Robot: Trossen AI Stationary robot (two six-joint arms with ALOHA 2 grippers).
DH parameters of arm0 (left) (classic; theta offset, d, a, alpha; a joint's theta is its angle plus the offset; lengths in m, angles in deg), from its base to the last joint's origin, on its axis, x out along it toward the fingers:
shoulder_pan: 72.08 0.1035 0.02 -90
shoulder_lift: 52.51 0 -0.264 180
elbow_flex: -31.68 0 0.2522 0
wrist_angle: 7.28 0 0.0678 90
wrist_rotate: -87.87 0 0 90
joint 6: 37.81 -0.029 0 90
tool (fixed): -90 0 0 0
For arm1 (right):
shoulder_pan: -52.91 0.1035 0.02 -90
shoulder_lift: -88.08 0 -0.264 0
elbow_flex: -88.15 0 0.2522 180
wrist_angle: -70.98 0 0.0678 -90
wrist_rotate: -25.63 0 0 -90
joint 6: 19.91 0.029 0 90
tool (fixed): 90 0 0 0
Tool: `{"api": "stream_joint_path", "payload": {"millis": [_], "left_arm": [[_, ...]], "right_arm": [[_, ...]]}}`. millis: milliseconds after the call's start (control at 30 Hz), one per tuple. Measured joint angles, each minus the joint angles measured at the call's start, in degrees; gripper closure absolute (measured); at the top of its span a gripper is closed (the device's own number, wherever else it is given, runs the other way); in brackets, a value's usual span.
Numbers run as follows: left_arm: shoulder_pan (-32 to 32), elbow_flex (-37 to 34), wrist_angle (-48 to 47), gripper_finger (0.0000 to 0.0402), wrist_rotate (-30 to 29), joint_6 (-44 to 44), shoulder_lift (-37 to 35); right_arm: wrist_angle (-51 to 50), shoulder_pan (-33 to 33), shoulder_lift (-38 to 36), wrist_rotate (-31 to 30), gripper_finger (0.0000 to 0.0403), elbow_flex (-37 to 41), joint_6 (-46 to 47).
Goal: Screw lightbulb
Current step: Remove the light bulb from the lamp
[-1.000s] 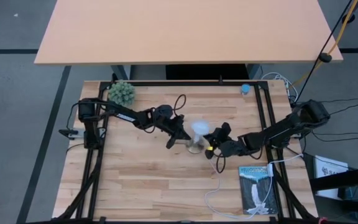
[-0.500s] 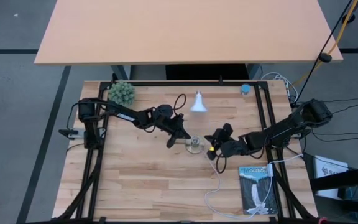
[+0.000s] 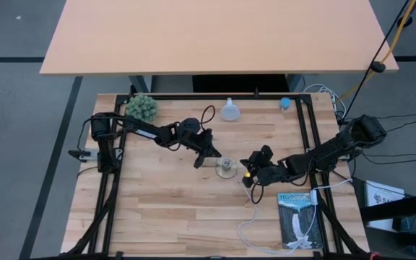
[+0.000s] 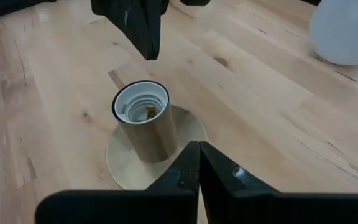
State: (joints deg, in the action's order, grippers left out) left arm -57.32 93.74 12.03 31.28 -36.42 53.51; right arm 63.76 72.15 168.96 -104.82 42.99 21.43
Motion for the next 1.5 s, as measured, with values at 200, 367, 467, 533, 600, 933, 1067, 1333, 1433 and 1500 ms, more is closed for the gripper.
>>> {"api": "stream_joint_path", "payload": {"millis": [200, 367, 467, 533, 600, 933, 1067, 1333, 1433, 1500], "left_arm": [[-0.04, 0.00, -0.04, 0.0402, 0.07, -0.02, 0.02], [-0.02, 0.00, -0.04, 0.0402, 0.07, -0.02, 0.02], [-0.02, 0.00, -0.04, 0.0402, 0.07, -0.02, 0.02], [0.00, 0.00, -0.04, 0.0402, -0.30, 0.06, 0.02], [0.18, 0.00, -0.02, 0.0402, -0.99, 0.50, 0.02], [3.13, -0.02, -0.13, 0.0402, -1.50, 0.68, -1.31], [3.67, -0.02, -0.04, 0.0402, -1.46, 0.66, -1.31], [3.69, -0.04, -0.42, 0.0402, -1.31, -0.20, -1.31], [3.74, -0.06, -1.34, 0.0402, -1.33, -0.44, -1.31], [3.77, -0.09, -1.42, 0.0402, -1.33, -0.59, -1.29]], "right_arm": [[-0.20, 0.00, 0.00, -0.01, 0.0403, 0.00, 0.00], [-0.21, 0.00, 0.00, -0.01, 0.0403, 0.00, 0.00], [-0.21, 0.00, 0.00, -0.60, 0.0403, 0.00, 0.00], [0.19, -0.91, 0.00, -2.91, 0.0403, 0.00, -0.46], [0.55, -3.88, -0.58, -1.88, 0.0403, 0.00, -1.54], [8.73, -27.23, -2.04, 23.10, 0.0403, -1.51, -14.56], [3.37, -36.72, -0.62, 29.66, 0.0403, -9.08, -20.04], [-15.30, -50.45, 12.05, 36.81, 0.0403, -29.84, -28.31], [-21.48, -53.48, 18.46, 37.84, 0.0403, -37.17, -30.12], [-24.73, -54.96, 21.88, 37.87, 0.0403, -41.64, -30.47]]}}
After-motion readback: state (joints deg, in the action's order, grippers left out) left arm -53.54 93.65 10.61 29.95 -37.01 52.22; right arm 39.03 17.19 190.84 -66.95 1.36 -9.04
